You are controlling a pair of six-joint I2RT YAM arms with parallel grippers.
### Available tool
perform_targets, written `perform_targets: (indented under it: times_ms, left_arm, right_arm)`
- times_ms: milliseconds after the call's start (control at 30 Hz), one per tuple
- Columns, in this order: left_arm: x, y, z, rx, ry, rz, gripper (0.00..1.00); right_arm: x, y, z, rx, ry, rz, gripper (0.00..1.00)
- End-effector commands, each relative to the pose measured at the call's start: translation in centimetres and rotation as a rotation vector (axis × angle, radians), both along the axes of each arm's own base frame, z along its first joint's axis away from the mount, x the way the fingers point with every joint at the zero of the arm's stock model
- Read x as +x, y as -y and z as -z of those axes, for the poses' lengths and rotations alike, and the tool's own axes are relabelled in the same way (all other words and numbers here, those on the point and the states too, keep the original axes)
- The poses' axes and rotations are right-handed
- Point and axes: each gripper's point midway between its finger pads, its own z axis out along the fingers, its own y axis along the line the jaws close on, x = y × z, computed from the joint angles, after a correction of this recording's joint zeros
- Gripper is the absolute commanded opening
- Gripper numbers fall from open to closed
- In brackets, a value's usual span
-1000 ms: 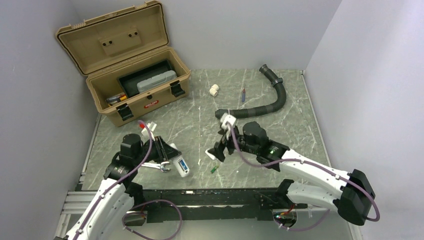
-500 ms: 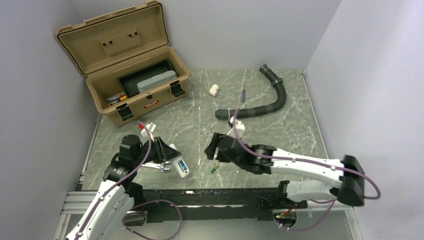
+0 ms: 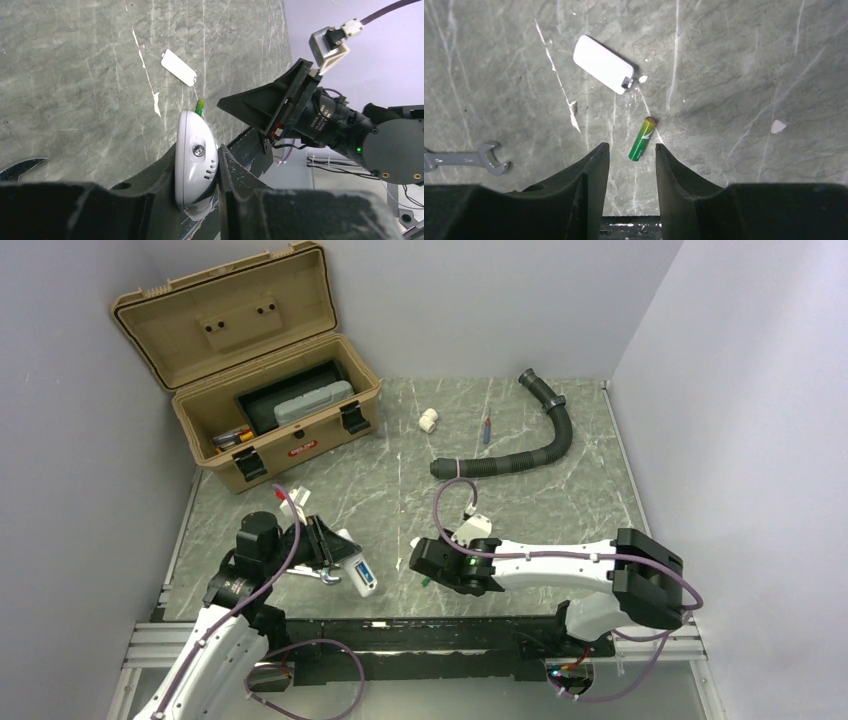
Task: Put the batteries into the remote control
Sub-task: Pick up the battery from the center of the board.
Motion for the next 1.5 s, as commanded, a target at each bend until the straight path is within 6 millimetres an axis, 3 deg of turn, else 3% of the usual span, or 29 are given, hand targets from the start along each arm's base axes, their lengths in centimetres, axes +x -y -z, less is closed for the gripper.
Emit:
perform_targets:
  times_ms: [0, 333, 1000, 1233, 1467]
  left_arm:
    - [0.1, 0.3, -2.0, -0.035, 0.068, 0.023, 0.00]
    - [0.0, 0.3, -1.9, -0.032, 0.071, 0.026, 0.00]
    - [0.0, 0.3, -1.7, -0.027, 0.064, 0.028, 0.00]
    - [0.0, 0.3, -1.7, -0.027, 0.062, 0.031, 0.00]
    - [0.0, 0.3, -1.7, -0.024, 0.061, 0.031, 0.00]
  right_arm:
    - [-0.3, -1.7, 0.6, 0.061, -0.052, 0.033, 0.41]
    - [-1.0, -2.4, 2.9, 0.046, -0.107, 0.025, 0.39]
    - [-1.6, -2.3, 4.8, -0.082, -0.136, -0.099, 0.18]
    - [-2.3, -1.2, 5.2, -0.156, -0.143, -0.206, 0.10]
    - [-2.9, 0.9, 5.5, -0.334, -0.151, -0.397, 0.12]
